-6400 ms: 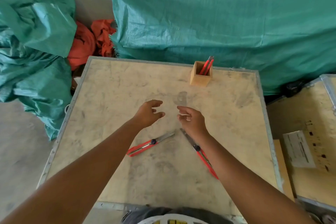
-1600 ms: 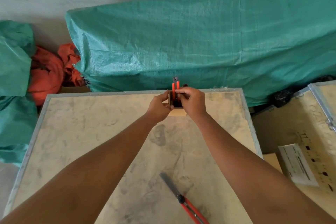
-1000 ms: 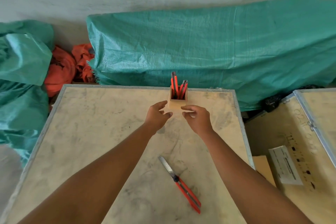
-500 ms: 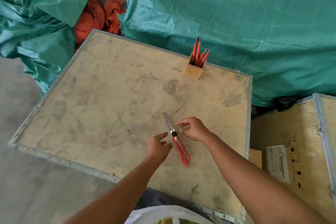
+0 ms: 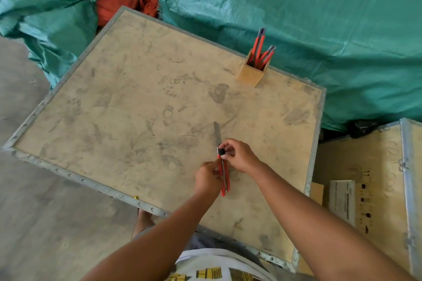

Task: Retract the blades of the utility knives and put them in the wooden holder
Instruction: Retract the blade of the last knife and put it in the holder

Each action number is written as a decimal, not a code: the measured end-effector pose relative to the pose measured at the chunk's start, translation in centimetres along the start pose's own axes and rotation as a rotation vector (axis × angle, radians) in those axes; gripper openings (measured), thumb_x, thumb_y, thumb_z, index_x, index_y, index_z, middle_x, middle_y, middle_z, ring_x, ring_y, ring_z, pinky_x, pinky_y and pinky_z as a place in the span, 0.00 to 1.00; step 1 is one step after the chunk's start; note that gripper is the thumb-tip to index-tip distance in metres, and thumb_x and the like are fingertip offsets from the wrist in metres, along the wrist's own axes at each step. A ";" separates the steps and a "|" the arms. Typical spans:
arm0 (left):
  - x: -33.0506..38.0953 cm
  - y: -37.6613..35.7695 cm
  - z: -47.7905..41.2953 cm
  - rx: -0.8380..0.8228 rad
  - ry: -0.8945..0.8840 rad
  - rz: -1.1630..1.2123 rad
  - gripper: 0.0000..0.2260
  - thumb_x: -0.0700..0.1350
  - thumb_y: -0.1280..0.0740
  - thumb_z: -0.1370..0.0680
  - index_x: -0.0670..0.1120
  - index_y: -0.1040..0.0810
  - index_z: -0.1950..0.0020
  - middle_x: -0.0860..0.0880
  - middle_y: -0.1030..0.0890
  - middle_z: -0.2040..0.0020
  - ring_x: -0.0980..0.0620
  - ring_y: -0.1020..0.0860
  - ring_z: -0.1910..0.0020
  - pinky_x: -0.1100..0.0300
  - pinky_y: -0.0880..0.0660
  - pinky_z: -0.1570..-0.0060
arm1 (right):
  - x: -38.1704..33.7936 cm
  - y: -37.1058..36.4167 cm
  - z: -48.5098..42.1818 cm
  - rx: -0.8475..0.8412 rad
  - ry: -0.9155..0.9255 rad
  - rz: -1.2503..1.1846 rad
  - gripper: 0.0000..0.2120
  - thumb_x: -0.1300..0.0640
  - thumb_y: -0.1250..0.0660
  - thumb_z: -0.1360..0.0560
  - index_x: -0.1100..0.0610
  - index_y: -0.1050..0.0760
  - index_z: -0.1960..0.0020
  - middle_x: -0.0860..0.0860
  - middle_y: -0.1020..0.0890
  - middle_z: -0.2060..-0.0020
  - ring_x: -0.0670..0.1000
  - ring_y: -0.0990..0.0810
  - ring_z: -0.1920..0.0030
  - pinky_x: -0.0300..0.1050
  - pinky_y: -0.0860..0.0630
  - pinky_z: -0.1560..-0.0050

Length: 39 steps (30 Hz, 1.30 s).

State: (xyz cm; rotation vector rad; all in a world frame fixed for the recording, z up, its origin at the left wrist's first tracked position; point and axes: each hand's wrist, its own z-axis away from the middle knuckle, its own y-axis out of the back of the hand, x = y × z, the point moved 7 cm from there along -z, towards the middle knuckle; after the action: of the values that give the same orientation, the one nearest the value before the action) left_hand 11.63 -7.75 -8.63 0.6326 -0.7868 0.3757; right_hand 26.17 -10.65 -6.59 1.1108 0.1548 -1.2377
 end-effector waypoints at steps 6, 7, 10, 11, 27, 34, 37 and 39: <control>2.0 1.7 0.4 -0.109 -0.018 0.114 0.26 0.30 0.41 0.25 0.53 0.23 0.34 0.45 0.15 0.56 0.62 0.23 0.71 0.71 0.28 0.71 | 0.3 1.0 0.5 0.059 -0.035 -0.143 0.09 0.62 0.28 0.24 0.53 0.21 0.46 0.52 0.16 0.51 0.49 0.18 0.54 0.41 0.22 0.58; 2.2 2.1 0.3 -0.124 -0.021 0.139 0.25 0.29 0.41 0.24 0.52 0.23 0.33 0.45 0.15 0.55 0.62 0.23 0.71 0.70 0.27 0.71 | 0.2 1.3 0.6 0.074 -0.038 -0.171 0.09 0.62 0.28 0.24 0.52 0.22 0.46 0.52 0.16 0.51 0.50 0.18 0.55 0.45 0.20 0.57; 2.8 3.4 0.0 -0.164 -0.057 0.138 0.25 0.29 0.39 0.24 0.50 0.23 0.32 0.50 0.16 0.54 0.57 0.21 0.63 0.72 0.24 0.64 | -0.7 2.4 1.1 0.138 -0.032 -0.241 0.09 0.62 0.28 0.24 0.52 0.21 0.45 0.52 0.17 0.52 0.55 0.16 0.57 0.52 0.15 0.56; 3.2 3.9 0.0 -0.177 -0.070 0.125 0.24 0.30 0.38 0.23 0.51 0.23 0.32 0.52 0.16 0.54 0.59 0.19 0.62 0.71 0.23 0.61 | -1.1 2.9 1.3 0.172 -0.026 -0.267 0.10 0.63 0.28 0.24 0.53 0.21 0.45 0.52 0.16 0.52 0.56 0.15 0.57 0.52 0.15 0.56; 7.8 12.0 0.0 -0.313 -0.113 0.300 0.15 0.28 0.33 0.25 0.40 0.17 0.42 0.44 0.14 0.49 0.51 0.14 0.54 0.51 0.17 0.53 | -8.0 6.4 5.8 0.339 0.083 -0.565 0.11 0.61 0.26 0.24 0.53 0.15 0.42 0.51 0.13 0.54 0.49 0.16 0.59 0.42 0.18 0.62; 9.2 13.8 0.2 -0.282 -0.108 0.394 0.13 0.30 0.32 0.24 0.40 0.17 0.42 0.44 0.13 0.50 0.50 0.14 0.54 0.56 0.17 0.58 | -10.7 4.1 7.0 0.287 0.115 -0.540 0.12 0.61 0.27 0.24 0.53 0.15 0.42 0.49 0.12 0.54 0.44 0.16 0.61 0.41 0.18 0.62; 9.6 14.6 0.2 -0.283 -0.104 0.422 0.13 0.31 0.32 0.24 0.39 0.18 0.41 0.44 0.14 0.50 0.49 0.14 0.53 0.55 0.17 0.55 | -11.6 4.0 7.1 0.285 0.152 -0.474 0.11 0.61 0.25 0.25 0.53 0.14 0.43 0.48 0.13 0.49 0.46 0.17 0.59 0.39 0.19 0.60; 10.0 14.9 0.3 -0.288 -0.104 0.441 0.13 0.30 0.32 0.24 0.39 0.18 0.41 0.45 0.14 0.52 0.52 0.14 0.56 0.57 0.17 0.58 | -12.3 4.1 7.2 0.303 0.186 -0.398 0.12 0.61 0.24 0.26 0.53 0.14 0.43 0.47 0.14 0.50 0.46 0.16 0.54 0.35 0.21 0.53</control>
State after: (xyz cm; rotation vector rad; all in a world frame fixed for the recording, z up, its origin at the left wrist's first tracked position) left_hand 10.09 4.11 4.73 0.2048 -1.0603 0.6206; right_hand 21.45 -8.10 7.29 1.5094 0.3516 -1.5435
